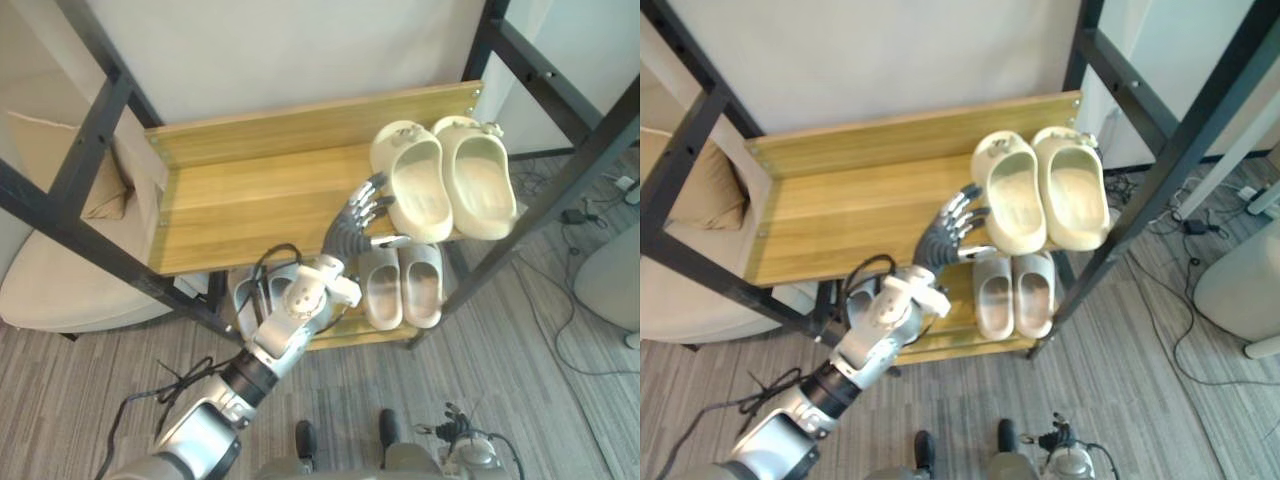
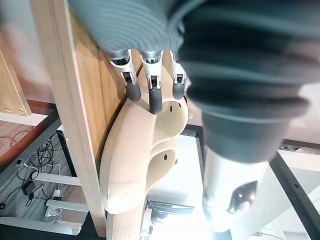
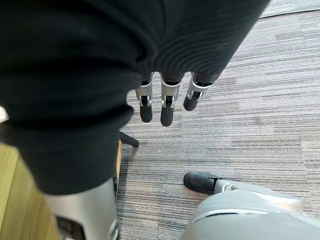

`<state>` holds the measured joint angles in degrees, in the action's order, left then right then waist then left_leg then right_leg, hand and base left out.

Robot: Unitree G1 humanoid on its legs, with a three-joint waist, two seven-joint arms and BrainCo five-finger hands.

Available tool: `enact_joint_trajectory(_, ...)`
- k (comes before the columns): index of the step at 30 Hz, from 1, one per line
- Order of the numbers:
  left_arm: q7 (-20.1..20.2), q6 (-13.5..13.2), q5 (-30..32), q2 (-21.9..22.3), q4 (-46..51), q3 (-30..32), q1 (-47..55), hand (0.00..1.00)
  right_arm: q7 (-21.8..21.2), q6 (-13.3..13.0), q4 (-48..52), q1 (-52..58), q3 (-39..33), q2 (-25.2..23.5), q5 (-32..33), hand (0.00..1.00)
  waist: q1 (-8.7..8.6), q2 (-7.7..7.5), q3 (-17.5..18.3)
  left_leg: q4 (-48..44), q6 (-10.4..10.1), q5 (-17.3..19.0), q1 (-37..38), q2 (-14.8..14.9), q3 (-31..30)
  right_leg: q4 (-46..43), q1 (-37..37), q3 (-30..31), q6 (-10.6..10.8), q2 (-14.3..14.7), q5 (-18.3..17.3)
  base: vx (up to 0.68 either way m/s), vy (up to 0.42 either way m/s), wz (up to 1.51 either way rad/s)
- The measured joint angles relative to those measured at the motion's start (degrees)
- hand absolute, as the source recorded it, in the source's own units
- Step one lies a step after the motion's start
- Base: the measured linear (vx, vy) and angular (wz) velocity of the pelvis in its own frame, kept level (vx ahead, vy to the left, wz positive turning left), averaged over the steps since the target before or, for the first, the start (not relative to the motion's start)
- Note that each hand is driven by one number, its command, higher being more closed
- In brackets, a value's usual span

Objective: Organize the slippers on the shoe rack

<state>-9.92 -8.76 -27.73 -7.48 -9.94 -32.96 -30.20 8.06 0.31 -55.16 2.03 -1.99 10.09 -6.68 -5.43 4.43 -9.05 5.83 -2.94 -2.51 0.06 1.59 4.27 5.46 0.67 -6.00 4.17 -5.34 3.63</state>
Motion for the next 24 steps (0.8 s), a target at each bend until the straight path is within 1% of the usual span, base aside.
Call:
enact_joint_trajectory(6, -0.1, 0.3, 0.7, -0.8, -0.9, 0.8, -1.1, 0.00, 0.4, 0.0, 0.0, -0.3, 0.0, -0.1, 0.0, 0.00, -0.03, 0.00, 0.0, 0.0, 0.0, 0.0, 0.0, 0.0, 0.0, 0.0, 0.0, 0.0, 0.0, 0.0, 0.1, 0.00, 0.000, 0.00)
enact_joint_trajectory(9, 0.0, 0.4, 0.7, -1.4, -0.5, 3.3, -1.4, 0.00, 0.5, 0.0, 0.0, -0.4, 0.0, -0.2, 0.1, 0.00, -0.07, 0.01, 0.0, 0.0, 0.0, 0.0, 0.1, 0.0, -0.2, -0.1, -0.1, -0.1, 0.0, 0.0, 0.1, 0.00, 0.000, 0.00)
enact_joint_trajectory(12, 0.0, 0.4, 0.7, -3.1, 1.4, 5.1, -1.4, 0.00, 0.4, 0.0, 0.0, -0.5, 0.0, -0.3, 0.1, 0.00, 0.01, 0.03, 0.0, 0.0, 0.0, 0.0, 0.1, 0.0, -0.5, -0.2, -0.3, -0.5, 0.0, 0.0, 0.1, 0.00, -0.003, 0.07)
enact_joint_trajectory(14, 0.0, 0.4, 0.7, -4.6, 3.6, 6.5, -1.2, 0.00, 0.4, 0.0, 0.0, -0.4, 0.0, -0.3, 0.1, 0.00, 0.01, 0.03, 0.0, 0.0, 0.1, -0.2, 0.1, 0.0, -1.8, -0.3, -0.8, -1.5, 0.0, 0.0, 0.1, 0.00, -0.004, 0.20)
enact_joint_trajectory(15, 0.0, 0.4, 0.6, -5.6, 6.4, 8.0, -0.5, 0.00, 0.3, 0.0, 0.0, -0.5, 0.0, -0.3, 0.1, 0.00, 0.36, 0.03, 0.0, 0.0, 0.1, -0.2, 0.1, 0.0, -2.1, -0.3, -0.9, -1.9, 0.0, 0.0, 0.1, -0.01, -0.002, 0.13)
enact_joint_trajectory(16, 0.0, 0.3, 0.6, -5.7, 8.6, 9.0, -0.1, 0.00, 0.2, -0.1, 0.0, -0.4, 0.0, -0.3, 0.1, 0.00, 0.78, 0.06, 0.0, 0.0, 0.1, -0.3, 0.0, 0.0, -2.2, -0.3, -0.9, -1.8, 0.0, -0.1, 0.1, -0.03, -0.001, 0.12)
enact_joint_trajectory(17, 0.0, 0.2, 0.6, -6.0, 10.8, 9.8, 0.1, 0.00, -0.1, -0.1, -0.5, -0.4, 0.0, -0.1, 0.1, 0.00, 1.78, 0.08, 0.1, 0.0, 0.1, -0.3, -0.1, -0.1, -2.4, -0.3, -0.9, -2.0, 0.0, -0.2, 0.1, -0.02, 0.002, 0.06)
enact_joint_trajectory(18, 0.0, 0.1, 0.5, -6.0, 11.6, 9.9, 0.2, 0.00, -0.3, -0.1, -0.6, -0.4, 0.0, -0.1, 0.1, 0.00, 2.02, 0.08, 0.1, 0.0, 0.1, -0.3, -0.1, -0.1, -2.5, -0.4, -1.0, -2.1, 0.0, -0.2, 0.1, -0.02, 0.006, 0.16)
enact_joint_trajectory(19, 0.0, -0.4, 0.3, -6.0, 14.3, 10.1, 1.0, 0.00, -0.4, 0.0, -0.8, -0.4, 0.0, 0.0, 0.1, 0.00, 2.25, 0.08, 0.1, 0.0, 0.2, -0.4, -0.1, -0.3, -3.2, -0.4, -1.3, -2.7, 0.1, -0.3, 0.0, -0.02, 0.012, 0.22)
enact_joint_trajectory(21, 0.1, -0.6, -0.4, -6.1, 17.9, 10.0, 3.1, 0.00, -0.5, -0.1, -0.9, -0.4, 0.0, 0.0, 0.1, 0.00, 2.27, 0.10, 0.1, 0.0, 0.2, -0.4, -0.1, -0.4, -3.3, -0.4, -1.7, -2.9, 0.3, -0.5, -0.2, -0.01, 0.013, 0.19)
enact_joint_trajectory(23, 0.4, -0.9, -2.1, -6.2, 22.8, 9.2, 6.5, 0.00, -0.7, -0.1, -1.3, -0.4, 0.4, 0.2, 0.0, 0.00, 2.72, 0.10, 0.3, 0.0, 0.2, -0.4, -0.1, -0.6, -3.6, -0.4, -1.8, -2.9, 0.3, -0.7, -0.4, -0.01, 0.015, 0.08)
enact_joint_trajectory(24, 0.7, -1.0, -2.4, -6.2, 23.2, 9.0, 7.0, 0.00, -0.7, -0.1, -1.5, -0.5, 0.5, 0.2, 0.0, 0.00, 2.83, 0.09, 0.4, 0.0, 0.2, -0.4, -0.1, -0.7, -3.8, -0.4, -1.8, -3.0, 0.3, -0.7, -0.4, -0.01, 0.010, 0.05)
